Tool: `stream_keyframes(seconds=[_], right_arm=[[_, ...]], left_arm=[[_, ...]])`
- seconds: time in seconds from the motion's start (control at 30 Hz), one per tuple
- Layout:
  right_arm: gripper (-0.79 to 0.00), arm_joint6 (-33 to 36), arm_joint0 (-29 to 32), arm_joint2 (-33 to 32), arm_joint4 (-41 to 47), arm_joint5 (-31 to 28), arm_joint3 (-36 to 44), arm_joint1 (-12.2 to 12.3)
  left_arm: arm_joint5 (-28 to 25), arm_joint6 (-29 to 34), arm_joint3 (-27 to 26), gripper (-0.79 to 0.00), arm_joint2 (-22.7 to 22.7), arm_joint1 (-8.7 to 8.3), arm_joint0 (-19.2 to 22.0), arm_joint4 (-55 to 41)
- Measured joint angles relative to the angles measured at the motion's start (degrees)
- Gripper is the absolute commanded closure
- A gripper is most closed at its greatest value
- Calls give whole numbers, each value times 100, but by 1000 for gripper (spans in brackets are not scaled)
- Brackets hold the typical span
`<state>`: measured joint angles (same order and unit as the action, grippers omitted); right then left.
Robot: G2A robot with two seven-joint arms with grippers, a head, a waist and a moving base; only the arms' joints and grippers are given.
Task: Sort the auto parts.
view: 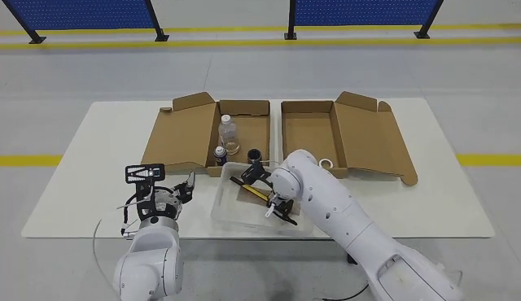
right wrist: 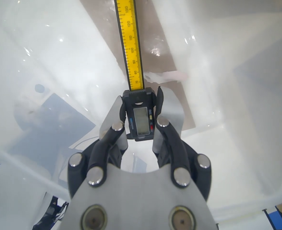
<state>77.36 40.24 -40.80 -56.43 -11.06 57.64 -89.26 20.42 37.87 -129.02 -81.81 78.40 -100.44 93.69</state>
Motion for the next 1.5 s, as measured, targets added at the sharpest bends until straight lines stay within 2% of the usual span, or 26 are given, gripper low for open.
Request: stream_keyframes(seconds=[0.4, 0.63, 1.07, 1.5], right_arm=[[0, 462, 544, -623, 163, 129, 1320, 289], [0, 499, 912, -1114, 437, 154, 1999, 458], [0, 82, 1500, -2085, 1323, 219, 2933, 709], [0, -533, 1741, -2698, 2533, 218, 3133, 842]], left_arm=[[0, 0, 0, -785, 0, 0, 0, 0], [0, 0, 0, -785, 0, 0, 0, 0], [0, 0, 0, -785, 0, 0, 0, 0], [0, 0, 0, -785, 0, 0, 0, 0]])
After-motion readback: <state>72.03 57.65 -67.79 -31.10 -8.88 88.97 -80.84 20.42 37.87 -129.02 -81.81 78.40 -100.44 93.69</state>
